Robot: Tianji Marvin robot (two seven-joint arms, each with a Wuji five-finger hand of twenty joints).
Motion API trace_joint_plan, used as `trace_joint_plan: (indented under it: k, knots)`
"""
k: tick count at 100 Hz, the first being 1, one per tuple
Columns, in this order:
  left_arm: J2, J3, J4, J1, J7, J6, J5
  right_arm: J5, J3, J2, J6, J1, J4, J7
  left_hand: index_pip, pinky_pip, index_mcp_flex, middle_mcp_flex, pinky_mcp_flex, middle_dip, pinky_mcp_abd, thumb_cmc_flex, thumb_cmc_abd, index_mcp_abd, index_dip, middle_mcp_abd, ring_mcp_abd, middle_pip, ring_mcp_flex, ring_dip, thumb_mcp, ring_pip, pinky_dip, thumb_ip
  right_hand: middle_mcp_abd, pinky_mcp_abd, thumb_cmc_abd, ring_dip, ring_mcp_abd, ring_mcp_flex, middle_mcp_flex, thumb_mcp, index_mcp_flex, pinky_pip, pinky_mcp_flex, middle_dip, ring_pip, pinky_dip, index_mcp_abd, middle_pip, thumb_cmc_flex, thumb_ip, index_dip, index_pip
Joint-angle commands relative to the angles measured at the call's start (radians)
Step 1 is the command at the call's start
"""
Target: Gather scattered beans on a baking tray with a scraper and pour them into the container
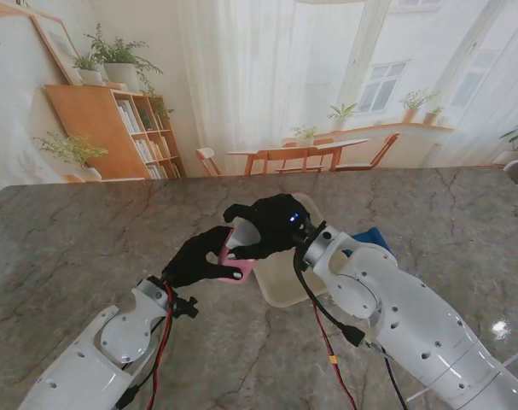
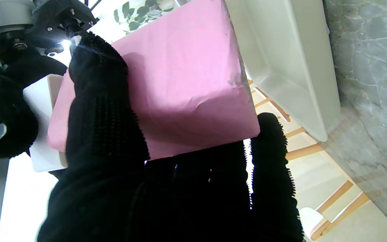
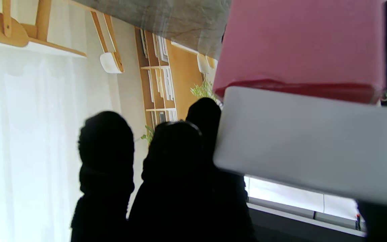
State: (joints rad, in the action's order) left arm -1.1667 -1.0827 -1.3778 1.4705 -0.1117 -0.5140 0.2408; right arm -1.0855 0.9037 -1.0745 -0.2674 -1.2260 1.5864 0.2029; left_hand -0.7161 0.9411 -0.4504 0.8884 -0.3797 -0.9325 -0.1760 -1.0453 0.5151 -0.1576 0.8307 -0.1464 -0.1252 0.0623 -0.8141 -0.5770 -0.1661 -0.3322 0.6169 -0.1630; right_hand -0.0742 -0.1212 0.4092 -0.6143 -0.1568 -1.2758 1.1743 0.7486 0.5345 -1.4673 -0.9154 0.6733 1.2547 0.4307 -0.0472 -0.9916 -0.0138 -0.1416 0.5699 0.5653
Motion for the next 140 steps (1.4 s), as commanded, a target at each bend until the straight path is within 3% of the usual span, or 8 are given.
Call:
trace_joint_plan:
  k: [1,21,47,73,97,108,120,140]
  knots:
    - [-0.003,0.000,-0.010,0.003,-0.002,0.004,-0.001,0.006,0.007,0.001,0.000,-0.016,0.017,-0.044,-0.207,0.029,-0.121,0.151,0.000,-0.072,0.005,-0.245,-0.214,0.204,0.084,0.177,0.036,0.168,-0.024,-0.020,0.190,-0.050,0.034,0.118,-0.180,-0.050,-0.108,0.001,-0.048,0.039,0.085,-0.008,-0.027,-0.020,0.044,0.040,0.000,0.003,0.029,-0.187,-0.081,0.048,-0.016,-0.057]
    - [-0.001,-0.001,-0.007,0.001,0.009,0.014,-0.006,0.030,0.041,0.005,-0.005,-0.043,0.049,-0.102,-0.207,0.029,-0.124,0.152,0.000,-0.072,0.003,-0.245,-0.212,0.205,0.084,0.176,0.036,0.169,-0.025,-0.020,0.190,-0.051,0.034,0.118,0.083,-0.187,-0.226,-0.015,0.145,0.308,-0.267,-0.210,-0.147,0.131,0.324,0.037,-0.135,0.064,0.071,0.176,-0.068,0.072,0.031,-0.273]
    - [0.001,0.001,-0.003,-0.002,0.017,0.019,-0.006,0.079,0.090,0.006,-0.027,-0.069,0.077,-0.152,-0.207,0.029,-0.125,0.153,0.000,-0.071,0.004,-0.245,-0.213,0.205,0.084,0.177,0.036,0.168,-0.025,-0.020,0.191,-0.051,0.033,0.118,0.245,-0.384,-0.305,0.069,0.329,0.581,-0.557,-0.267,-0.256,0.381,0.532,-0.110,-0.543,0.068,0.117,0.616,-0.022,0.081,0.061,-0.397]
    - [0.002,-0.004,-0.003,0.000,0.023,0.018,-0.006,0.031,0.167,0.006,-0.020,-0.102,0.102,-0.102,-0.208,0.029,-0.128,0.156,-0.002,-0.070,0.003,-0.244,-0.210,0.209,0.082,0.178,0.037,0.169,-0.027,-0.019,0.191,-0.051,0.033,0.119,0.258,-0.249,-0.343,0.168,0.362,0.743,-0.660,-0.317,-0.246,0.513,0.751,-0.146,-0.826,0.029,0.139,0.724,-0.141,0.093,0.086,-0.380]
    - [0.003,-0.003,0.000,-0.002,0.023,0.009,-0.007,0.041,0.249,0.018,-0.271,-0.098,0.075,-0.106,-0.208,0.028,-0.128,0.156,-0.004,-0.069,0.005,-0.243,-0.211,0.212,0.080,0.180,0.039,0.167,-0.028,-0.018,0.190,-0.049,0.032,0.119,0.218,-0.178,-0.215,0.258,0.322,0.858,-0.788,-0.276,-0.368,0.580,0.837,-0.196,-0.936,-0.082,0.158,0.733,-0.278,0.123,0.121,-0.411]
    - [0.002,-0.001,0.003,-0.004,0.024,0.006,-0.008,0.049,0.267,0.027,-0.349,-0.092,0.075,-0.162,-0.209,0.028,-0.129,0.157,-0.004,-0.069,0.004,-0.245,-0.211,0.213,0.079,0.180,0.039,0.167,-0.030,-0.018,0.189,-0.049,0.032,0.119,0.252,-0.155,-0.119,0.302,0.340,0.950,-0.895,-0.097,-0.430,0.541,0.877,-0.241,-0.934,-0.165,0.193,0.714,-0.215,0.109,0.157,-0.489]
    - [0.003,0.000,0.004,-0.006,0.025,0.003,-0.009,0.054,0.271,0.039,-0.414,-0.076,0.072,-0.231,-0.209,0.028,-0.128,0.157,-0.005,-0.069,0.005,-0.244,-0.210,0.214,0.078,0.181,0.039,0.167,-0.029,-0.018,0.188,-0.048,0.032,0.119,0.300,-0.148,-0.006,0.322,0.364,1.024,-0.985,0.144,-0.397,0.509,0.905,-0.258,-0.906,-0.190,0.240,0.696,-0.150,0.079,0.004,-0.599]
    - [0.002,0.002,0.004,-0.006,0.025,-0.001,-0.012,-0.027,0.236,0.048,-0.460,-0.036,0.044,-0.199,-0.211,0.028,-0.130,0.158,-0.005,-0.069,0.005,-0.244,-0.211,0.216,0.076,0.182,0.041,0.168,-0.032,-0.018,0.189,-0.048,0.032,0.119,0.326,-0.149,0.116,0.326,0.370,1.039,-1.019,0.304,-0.389,0.465,0.882,-0.264,-0.838,-0.170,0.288,0.654,-0.183,0.062,-0.118,-0.597]
